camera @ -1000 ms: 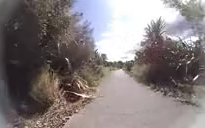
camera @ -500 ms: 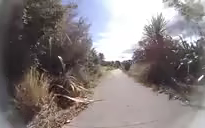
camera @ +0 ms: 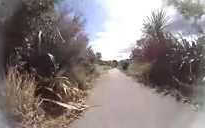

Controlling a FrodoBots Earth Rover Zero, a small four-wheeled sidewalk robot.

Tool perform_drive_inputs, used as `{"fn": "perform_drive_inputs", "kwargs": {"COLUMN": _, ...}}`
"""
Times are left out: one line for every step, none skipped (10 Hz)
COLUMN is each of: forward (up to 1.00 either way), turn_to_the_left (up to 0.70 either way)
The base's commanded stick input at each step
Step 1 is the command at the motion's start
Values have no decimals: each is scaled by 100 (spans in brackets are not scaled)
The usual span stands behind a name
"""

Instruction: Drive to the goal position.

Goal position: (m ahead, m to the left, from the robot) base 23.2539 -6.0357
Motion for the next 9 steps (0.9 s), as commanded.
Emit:
{"fn": "perform_drive_inputs", "kwargs": {"forward": 70, "turn_to_the_left": -7}}
{"fn": "perform_drive_inputs", "kwargs": {"forward": 70, "turn_to_the_left": -6}}
{"fn": "perform_drive_inputs", "kwargs": {"forward": 70, "turn_to_the_left": -5}}
{"fn": "perform_drive_inputs", "kwargs": {"forward": 70, "turn_to_the_left": -3}}
{"fn": "perform_drive_inputs", "kwargs": {"forward": 70, "turn_to_the_left": -1}}
{"fn": "perform_drive_inputs", "kwargs": {"forward": 70, "turn_to_the_left": 0}}
{"fn": "perform_drive_inputs", "kwargs": {"forward": 70, "turn_to_the_left": 0}}
{"fn": "perform_drive_inputs", "kwargs": {"forward": 70, "turn_to_the_left": 0}}
{"fn": "perform_drive_inputs", "kwargs": {"forward": 70, "turn_to_the_left": 0}}
